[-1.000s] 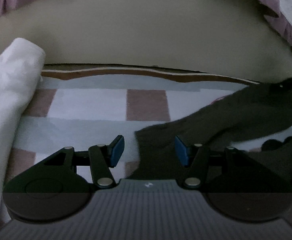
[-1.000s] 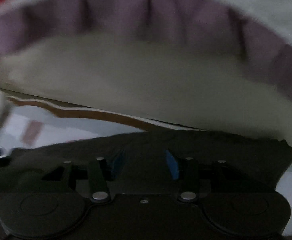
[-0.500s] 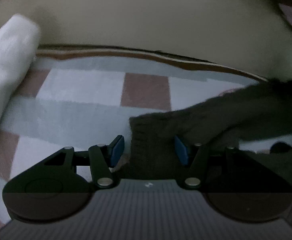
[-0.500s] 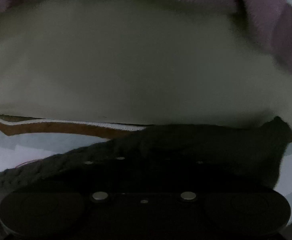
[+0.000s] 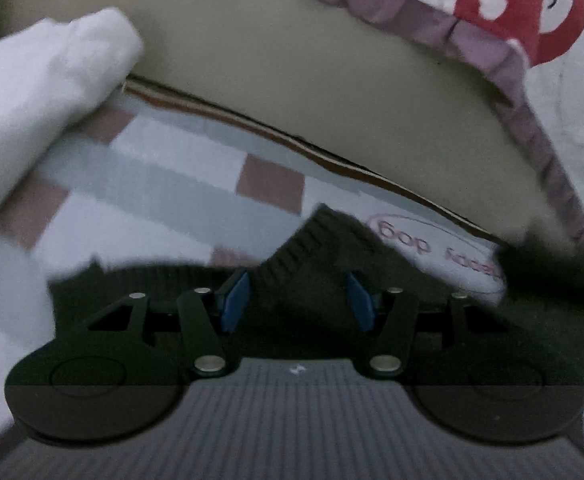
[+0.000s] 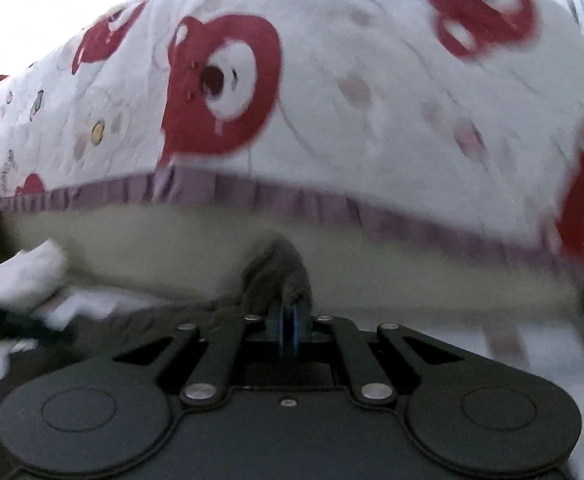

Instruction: Fold clothes

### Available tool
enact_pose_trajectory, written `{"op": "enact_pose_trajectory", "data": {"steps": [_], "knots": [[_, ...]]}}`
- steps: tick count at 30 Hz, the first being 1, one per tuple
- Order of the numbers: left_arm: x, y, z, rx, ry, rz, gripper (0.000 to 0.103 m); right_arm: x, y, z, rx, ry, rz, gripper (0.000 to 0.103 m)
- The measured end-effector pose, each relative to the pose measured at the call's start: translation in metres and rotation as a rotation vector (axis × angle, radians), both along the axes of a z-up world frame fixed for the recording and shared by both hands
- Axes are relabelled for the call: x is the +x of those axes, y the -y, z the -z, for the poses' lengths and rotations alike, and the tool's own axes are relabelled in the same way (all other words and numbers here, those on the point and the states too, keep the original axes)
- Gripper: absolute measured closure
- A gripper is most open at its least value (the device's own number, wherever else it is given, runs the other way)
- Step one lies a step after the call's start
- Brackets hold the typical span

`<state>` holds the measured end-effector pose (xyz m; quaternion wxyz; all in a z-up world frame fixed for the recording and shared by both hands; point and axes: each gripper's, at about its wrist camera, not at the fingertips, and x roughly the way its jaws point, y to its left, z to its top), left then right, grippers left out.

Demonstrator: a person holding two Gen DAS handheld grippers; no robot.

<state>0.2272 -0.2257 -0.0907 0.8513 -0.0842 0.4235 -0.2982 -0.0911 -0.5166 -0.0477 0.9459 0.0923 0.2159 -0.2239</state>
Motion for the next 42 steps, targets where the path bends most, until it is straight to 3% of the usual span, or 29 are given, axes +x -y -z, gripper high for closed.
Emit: {"op": "enact_pose_trajectory", "data": {"steps": [4, 5, 7, 9, 11, 16, 20, 23, 24, 25, 27, 28, 31, 33, 35, 36, 38, 41, 42], "knots": [[-0.023, -0.008, -0.002, 0.031, 0.008, 0.026, 0.049, -0.041, -0.023, 0.055, 0.264, -0.233, 0.006, 0.096], [-0.028, -0.007, -0.004, 0.038, 0.023, 0.036, 0.049, -0.046, -0.024, 0.063, 0.324, -0.274, 0.009, 0.091], [-0.036, -0.008, -0.008, 0.043, 0.044, 0.054, 0.048, -0.052, -0.021, 0.059, 0.387, -0.269, -0.013, 0.089], [-0.041, -0.007, -0.007, 0.039, 0.02, 0.066, 0.048, -0.054, -0.022, 0.042, 0.332, -0.24, -0.038, 0.083], [-0.044, -0.007, -0.003, 0.026, -0.023, 0.07, 0.048, -0.049, -0.029, 0.027, 0.258, -0.197, -0.087, 0.065], [-0.048, -0.009, 0.022, -0.056, -0.176, 0.06, 0.048, -0.026, -0.045, 0.002, 0.099, -0.127, -0.209, 0.053], [-0.048, -0.004, 0.033, -0.045, -0.163, 0.061, 0.048, 0.019, -0.05, 0.015, 0.018, -0.183, -0.278, 0.02], [-0.04, 0.004, 0.04, -0.029, -0.156, 0.046, 0.048, 0.049, -0.055, 0.039, 0.039, -0.308, -0.364, 0.02], [-0.037, 0.008, 0.043, -0.028, -0.156, 0.048, 0.058, 0.054, -0.057, 0.048, 0.046, -0.333, -0.39, 0.022], [-0.033, 0.014, 0.045, -0.021, -0.166, 0.085, 0.091, 0.059, -0.058, 0.056, 0.038, -0.353, -0.403, 0.025], [-0.028, 0.027, 0.041, 0.051, -0.158, 0.164, 0.095, 0.06, -0.056, 0.062, -0.015, -0.355, -0.379, 0.093], [-0.029, 0.029, 0.034, 0.052, -0.114, 0.163, 0.096, 0.054, -0.052, 0.058, -0.022, -0.314, -0.355, 0.091], [-0.039, 0.025, 0.007, 0.04, 0.051, 0.136, 0.096, 0.005, -0.031, 0.018, 0.028, -0.07, -0.245, 0.092], [-0.042, 0.02, -0.001, 0.017, 0.083, 0.104, 0.096, -0.041, -0.02, -0.006, 0.058, 0.03, -0.105, 0.095], [-0.042, 0.018, 0.003, 0.009, 0.061, 0.093, 0.096, -0.089, -0.009, -0.016, 0.129, 0.077, 0.034, 0.095], [-0.043, 0.02, 0.008, 0.029, 0.057, 0.093, 0.096, -0.107, -0.005, -0.015, 0.165, 0.065, 0.09, 0.094], [-0.045, 0.025, 0.019, 0.088, 0.059, 0.088, 0.096, -0.129, 0.003, 0.003, 0.235, -0.035, 0.178, 0.094], [-0.047, 0.025, 0.03, 0.111, 0.042, 0.058, 0.095, -0.15, 0.017, 0.026, 0.338, -0.191, 0.282, 0.087], [-0.047, 0.024, 0.032, 0.111, 0.034, 0.048, 0.095, -0.153, 0.023, 0.024, 0.361, -0.175, 0.287, 0.087]]}}
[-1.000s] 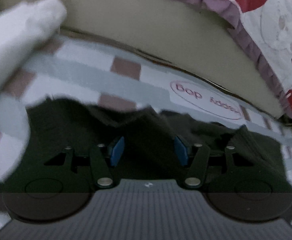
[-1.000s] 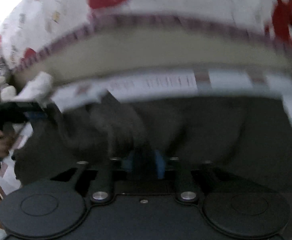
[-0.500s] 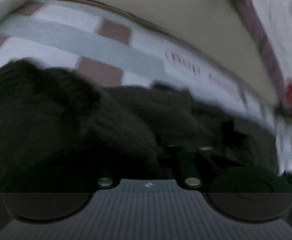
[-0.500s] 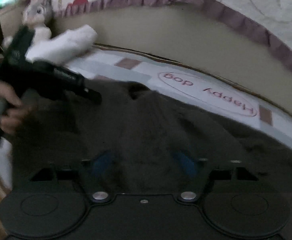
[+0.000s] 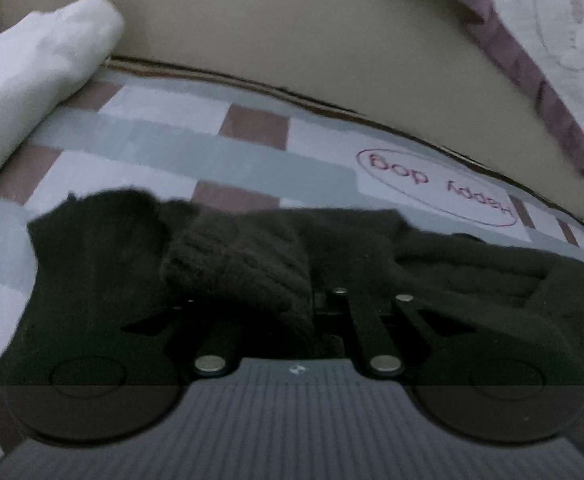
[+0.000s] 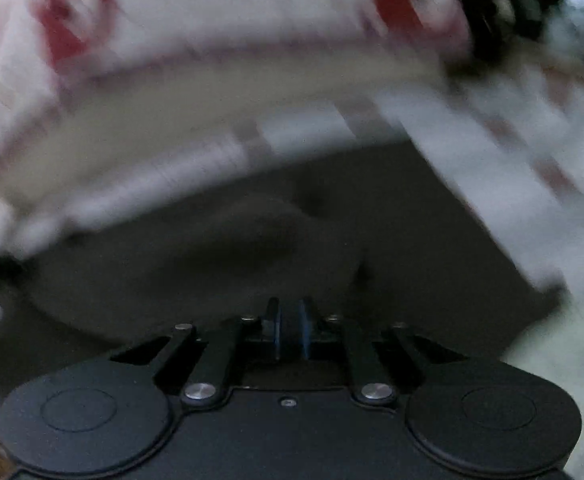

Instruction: Fold clothes

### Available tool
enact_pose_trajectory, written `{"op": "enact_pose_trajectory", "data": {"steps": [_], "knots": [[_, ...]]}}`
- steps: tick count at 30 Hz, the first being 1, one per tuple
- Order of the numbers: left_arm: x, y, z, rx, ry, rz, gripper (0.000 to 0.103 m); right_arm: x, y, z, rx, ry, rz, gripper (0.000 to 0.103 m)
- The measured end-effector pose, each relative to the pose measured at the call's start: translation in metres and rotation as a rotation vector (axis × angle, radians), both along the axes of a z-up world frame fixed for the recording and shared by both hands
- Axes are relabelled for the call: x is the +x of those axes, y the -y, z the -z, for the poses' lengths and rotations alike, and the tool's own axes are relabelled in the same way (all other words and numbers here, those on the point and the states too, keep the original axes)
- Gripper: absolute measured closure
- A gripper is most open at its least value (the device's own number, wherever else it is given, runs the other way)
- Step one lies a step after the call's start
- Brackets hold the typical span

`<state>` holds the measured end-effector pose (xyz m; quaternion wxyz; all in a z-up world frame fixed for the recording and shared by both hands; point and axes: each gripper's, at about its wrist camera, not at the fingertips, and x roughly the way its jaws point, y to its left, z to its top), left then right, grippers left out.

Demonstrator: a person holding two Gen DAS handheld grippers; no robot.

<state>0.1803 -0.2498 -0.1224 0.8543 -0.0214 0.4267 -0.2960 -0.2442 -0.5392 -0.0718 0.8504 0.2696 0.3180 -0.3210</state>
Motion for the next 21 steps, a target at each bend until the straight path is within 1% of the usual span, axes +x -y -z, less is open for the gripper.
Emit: {"op": "enact_pose_trajectory", "data": {"steps": [1, 2, 4, 5, 6, 7, 8, 9, 11, 12, 13, 15, 16, 17, 18, 19, 20, 21], "knots": [[-0.001, -0.002, 0.0, -0.001, -0.005, -0.005, 0.095, -0.003, 0.006, -0.002, 0.02, 0.017, 0.01, 0.087], [-0.001, -0.002, 0.001, 0.002, -0.009, -0.004, 0.095, -0.007, 0.012, -0.003, 0.04, 0.035, 0.019, 0.084], [0.0, 0.0, 0.002, 0.021, -0.009, 0.01, 0.093, -0.014, 0.023, -0.007, 0.079, 0.07, 0.039, 0.067], [0.0, 0.001, 0.002, 0.031, -0.01, 0.019, 0.093, -0.017, 0.029, -0.008, 0.099, 0.087, 0.048, 0.047], [0.0, 0.003, 0.003, 0.045, -0.011, 0.033, 0.092, -0.02, 0.035, -0.01, 0.119, 0.105, 0.058, 0.035], [-0.001, 0.006, 0.003, 0.059, -0.013, 0.048, 0.09, -0.019, 0.041, -0.012, 0.118, 0.121, 0.047, 0.032], [-0.001, 0.009, 0.004, 0.074, -0.009, 0.064, 0.088, -0.012, 0.048, -0.013, 0.097, 0.129, 0.009, 0.028], [-0.002, 0.012, 0.004, 0.085, -0.002, 0.077, 0.087, -0.004, 0.057, -0.012, 0.078, 0.117, -0.021, 0.025], [-0.003, 0.016, 0.003, 0.092, 0.018, 0.103, 0.086, 0.011, 0.073, -0.004, 0.051, 0.075, -0.056, 0.025], [-0.003, 0.016, 0.0, 0.092, 0.046, 0.11, 0.087, 0.017, 0.08, 0.004, 0.048, 0.062, -0.071, 0.025], [-0.004, 0.016, -0.002, 0.093, 0.075, 0.116, 0.095, 0.021, 0.084, 0.013, 0.054, 0.046, -0.076, 0.025], [-0.004, 0.016, -0.007, 0.087, 0.134, 0.128, 0.096, 0.027, 0.088, 0.032, 0.095, 0.025, -0.074, 0.025], [-0.004, 0.011, -0.014, 0.035, 0.168, 0.123, 0.096, 0.028, 0.088, 0.038, 0.13, 0.037, -0.087, 0.025], [-0.002, 0.0, -0.023, -0.07, 0.163, 0.092, 0.096, 0.03, 0.088, 0.044, 0.166, 0.05, -0.1, 0.038], [0.003, -0.014, -0.03, -0.177, 0.138, 0.03, 0.096, 0.032, 0.085, 0.046, 0.161, 0.048, -0.128, 0.077], [0.006, -0.021, -0.029, -0.204, 0.131, -0.014, 0.096, 0.035, 0.079, 0.044, 0.114, 0.031, -0.171, 0.095], [0.008, -0.027, -0.029, -0.23, 0.123, -0.057, 0.096, 0.035, 0.073, 0.039, 0.049, 0.025, -0.197, 0.093], [0.011, -0.034, -0.028, -0.257, 0.116, -0.101, 0.096, 0.033, 0.07, 0.035, 0.005, 0.025, -0.198, 0.094]]}}
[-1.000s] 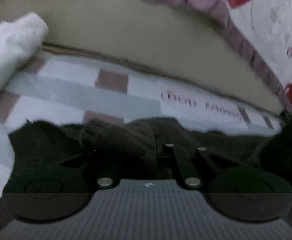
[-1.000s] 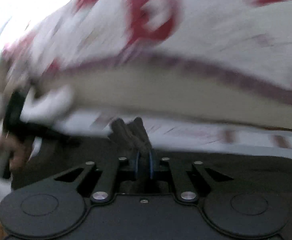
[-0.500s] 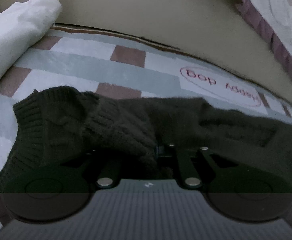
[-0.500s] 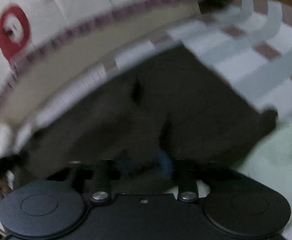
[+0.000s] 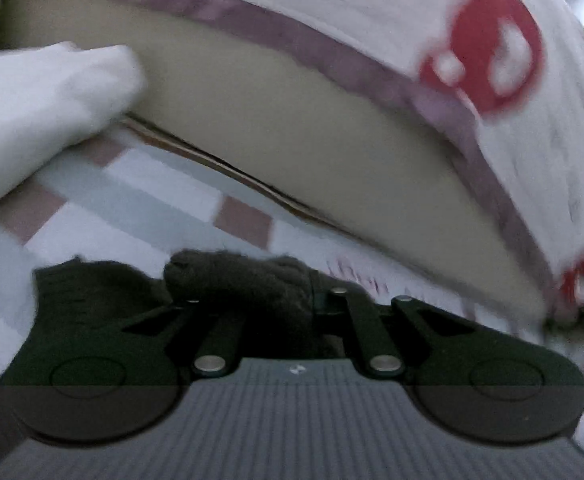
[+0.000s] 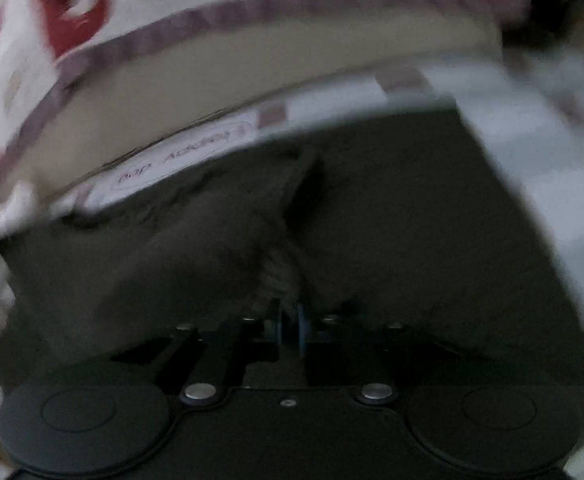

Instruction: Fold clothes

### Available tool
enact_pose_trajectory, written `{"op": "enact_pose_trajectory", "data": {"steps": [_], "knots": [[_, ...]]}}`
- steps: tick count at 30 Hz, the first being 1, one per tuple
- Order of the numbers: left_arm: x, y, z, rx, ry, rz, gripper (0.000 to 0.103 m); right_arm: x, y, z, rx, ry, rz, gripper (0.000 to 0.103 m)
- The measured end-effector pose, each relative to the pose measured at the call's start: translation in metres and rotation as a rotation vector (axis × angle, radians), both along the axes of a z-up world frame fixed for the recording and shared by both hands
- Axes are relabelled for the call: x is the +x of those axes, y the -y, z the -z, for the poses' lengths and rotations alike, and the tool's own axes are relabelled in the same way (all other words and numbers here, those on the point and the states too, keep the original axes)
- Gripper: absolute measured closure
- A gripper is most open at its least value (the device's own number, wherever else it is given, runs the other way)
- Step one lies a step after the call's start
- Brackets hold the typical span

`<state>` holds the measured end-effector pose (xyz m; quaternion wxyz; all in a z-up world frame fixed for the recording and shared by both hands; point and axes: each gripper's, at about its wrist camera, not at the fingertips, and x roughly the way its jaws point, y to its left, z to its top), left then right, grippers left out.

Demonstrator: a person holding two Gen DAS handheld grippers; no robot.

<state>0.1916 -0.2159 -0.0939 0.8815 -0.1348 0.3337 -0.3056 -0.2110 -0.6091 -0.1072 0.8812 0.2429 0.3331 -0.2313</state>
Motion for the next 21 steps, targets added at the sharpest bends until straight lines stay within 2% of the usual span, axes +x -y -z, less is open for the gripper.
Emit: {"op": "enact_pose_trajectory", "data": {"steps": [1, 4, 6, 8, 10, 12, 14, 17, 18, 19, 21], "knots": [[0.002, -0.005, 0.001, -0.016, -0.008, -0.033, 0.096, -0.001, 0.0, 0.0, -0.004, -0.005, 0.008, 0.094], [-0.002, 0.017, 0.018, 0.182, 0.015, 0.024, 0.095, -0.003, 0.0, -0.001, -0.017, -0.021, 0.031, 0.095], [-0.01, 0.029, 0.027, 0.274, 0.058, 0.048, 0.095, -0.004, 0.0, -0.001, -0.025, -0.031, 0.046, 0.095], [-0.016, 0.039, 0.028, 0.332, 0.1, 0.045, 0.095, -0.006, 0.0, -0.002, -0.034, -0.041, 0.062, 0.095], [-0.017, 0.044, 0.026, 0.36, 0.104, 0.042, 0.093, -0.008, 0.001, -0.002, -0.034, -0.048, 0.075, 0.094], [-0.017, 0.042, 0.019, 0.335, 0.084, 0.04, 0.091, -0.013, 0.001, -0.004, -0.02, -0.04, 0.082, 0.094], [-0.015, 0.036, 0.014, 0.311, 0.064, 0.041, 0.09, -0.02, -0.003, -0.013, -0.05, -0.01, 0.084, 0.095], [-0.013, 0.032, 0.014, 0.312, 0.015, 0.055, 0.088, -0.033, -0.011, -0.02, -0.085, -0.012, 0.107, 0.095], [-0.013, 0.033, 0.017, 0.325, -0.012, 0.068, 0.083, -0.037, -0.014, -0.019, -0.093, -0.024, 0.119, 0.095], [-0.013, 0.034, 0.019, 0.34, -0.04, 0.08, 0.073, -0.04, -0.015, -0.017, -0.104, -0.049, 0.138, 0.094], [-0.015, 0.035, 0.021, 0.376, -0.089, 0.096, 0.059, -0.045, -0.01, -0.013, -0.081, -0.077, 0.195, 0.084]]}}
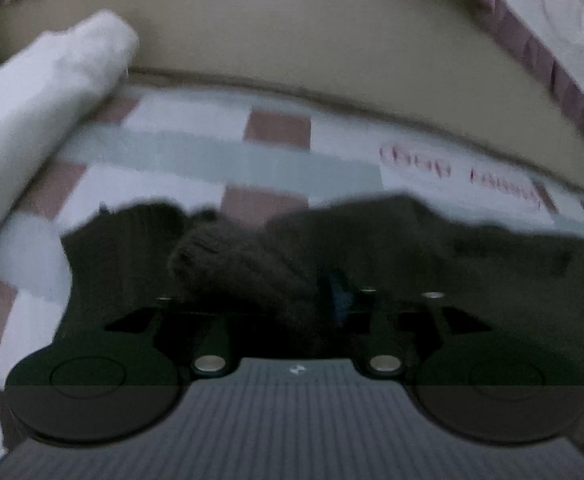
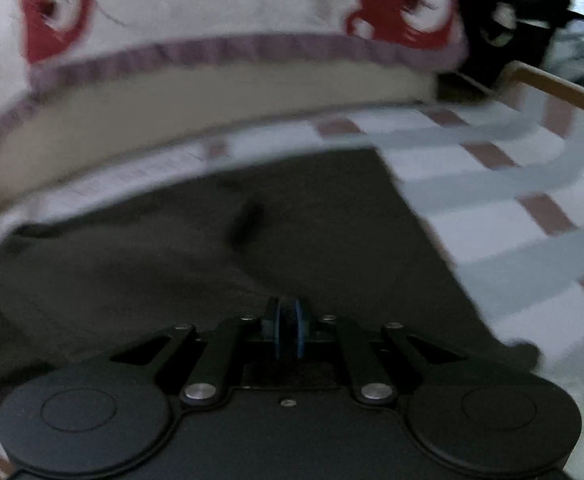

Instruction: Fold clothes

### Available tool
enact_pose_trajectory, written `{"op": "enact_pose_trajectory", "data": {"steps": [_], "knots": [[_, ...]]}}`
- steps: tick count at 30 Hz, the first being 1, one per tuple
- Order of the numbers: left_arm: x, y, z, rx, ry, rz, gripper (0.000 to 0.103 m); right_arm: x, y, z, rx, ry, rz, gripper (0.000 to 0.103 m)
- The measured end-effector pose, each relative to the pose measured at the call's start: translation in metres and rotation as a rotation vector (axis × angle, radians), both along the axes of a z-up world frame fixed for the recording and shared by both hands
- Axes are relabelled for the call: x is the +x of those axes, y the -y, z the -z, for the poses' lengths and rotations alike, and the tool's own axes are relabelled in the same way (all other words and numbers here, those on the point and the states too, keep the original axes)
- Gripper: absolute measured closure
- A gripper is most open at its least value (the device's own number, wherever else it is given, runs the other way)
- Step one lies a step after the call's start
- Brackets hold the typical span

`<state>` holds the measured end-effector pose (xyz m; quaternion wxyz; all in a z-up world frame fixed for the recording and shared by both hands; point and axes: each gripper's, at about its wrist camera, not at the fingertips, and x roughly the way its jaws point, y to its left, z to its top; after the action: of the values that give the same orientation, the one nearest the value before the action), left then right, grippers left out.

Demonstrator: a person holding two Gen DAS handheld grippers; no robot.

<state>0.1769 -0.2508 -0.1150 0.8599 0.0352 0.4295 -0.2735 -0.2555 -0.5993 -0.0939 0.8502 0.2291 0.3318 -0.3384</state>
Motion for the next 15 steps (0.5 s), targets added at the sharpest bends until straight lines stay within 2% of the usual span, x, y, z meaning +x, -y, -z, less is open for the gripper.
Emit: {"op": "enact_pose_trajectory", "data": {"steps": [2, 3, 5, 11, 15], "knots": [[-0.005, -0.001, -0.002, 0.036, -0.015, -0.002, 0.056, -0.007, 0.008, 0.001, 0.049, 0.031, 0.053, 0.081], [-0.007, -0.001, -0.003, 0.054, -0.021, -0.001, 0.055, -0.013, 0.012, -0.002, 0.087, 0.099, 0.064, 0.077], [-0.013, -0.004, -0.008, 0.084, -0.043, -0.01, 0.05, -0.018, 0.012, -0.004, 0.119, 0.171, 0.059, 0.073], [-0.042, -0.034, -0.029, 0.093, -0.07, -0.02, 0.044, 0.004, -0.017, -0.014, 0.003, 0.15, -0.081, 0.07], [-0.06, -0.067, -0.036, 0.101, -0.084, -0.028, 0.04, 0.037, -0.06, -0.028, 0.029, 0.174, -0.222, 0.067]]}}
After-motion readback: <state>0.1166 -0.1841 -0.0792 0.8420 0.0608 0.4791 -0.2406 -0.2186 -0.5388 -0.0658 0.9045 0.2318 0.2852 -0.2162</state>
